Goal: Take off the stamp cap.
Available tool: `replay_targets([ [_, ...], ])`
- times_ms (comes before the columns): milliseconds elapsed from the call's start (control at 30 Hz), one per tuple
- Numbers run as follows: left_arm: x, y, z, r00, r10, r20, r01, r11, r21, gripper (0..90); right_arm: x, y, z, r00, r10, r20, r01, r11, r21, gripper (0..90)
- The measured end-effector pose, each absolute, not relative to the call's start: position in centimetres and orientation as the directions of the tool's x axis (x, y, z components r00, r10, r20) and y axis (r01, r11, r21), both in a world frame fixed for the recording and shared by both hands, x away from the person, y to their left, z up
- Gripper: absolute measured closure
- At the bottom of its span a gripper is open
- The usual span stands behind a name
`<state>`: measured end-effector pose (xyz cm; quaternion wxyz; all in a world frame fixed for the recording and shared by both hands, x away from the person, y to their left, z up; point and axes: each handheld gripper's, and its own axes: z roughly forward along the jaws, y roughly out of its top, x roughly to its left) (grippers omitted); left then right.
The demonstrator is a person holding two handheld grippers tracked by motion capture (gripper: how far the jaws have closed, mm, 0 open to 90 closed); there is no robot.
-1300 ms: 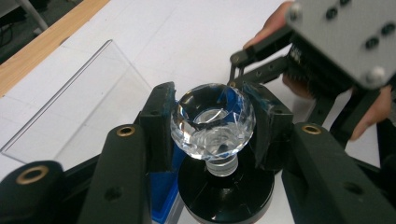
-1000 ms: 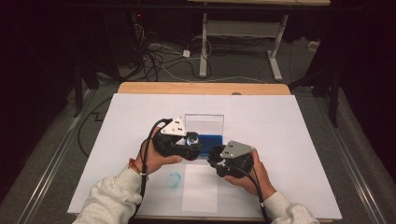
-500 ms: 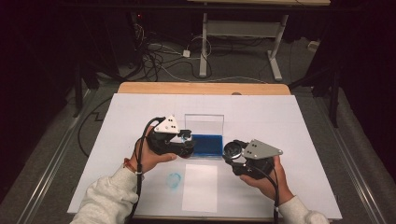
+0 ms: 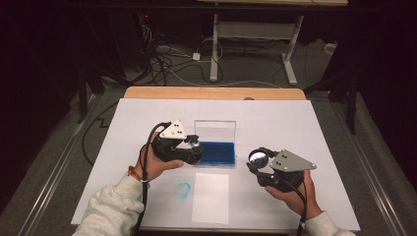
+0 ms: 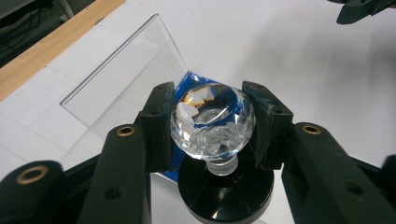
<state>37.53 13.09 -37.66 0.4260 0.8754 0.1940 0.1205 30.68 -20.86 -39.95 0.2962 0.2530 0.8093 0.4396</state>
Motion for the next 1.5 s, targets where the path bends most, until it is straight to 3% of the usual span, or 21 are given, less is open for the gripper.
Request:
replay_targets([
  [1000,38.2,14.0,-38.0,0.889,0.456,0.026,0.258,-0.548,0.796,55.2,29.1,-23.8,-41.4,-0.682,0.697,-0.221,0.216,0.480,0.850,38.8],
  [1500,38.2,14.4,-37.9,0.887,0.462,0.030,0.253,-0.538,0.804,55.2,29.1,-23.3,-41.6,-0.702,0.679,-0.215,0.215,0.489,0.845,38.8],
])
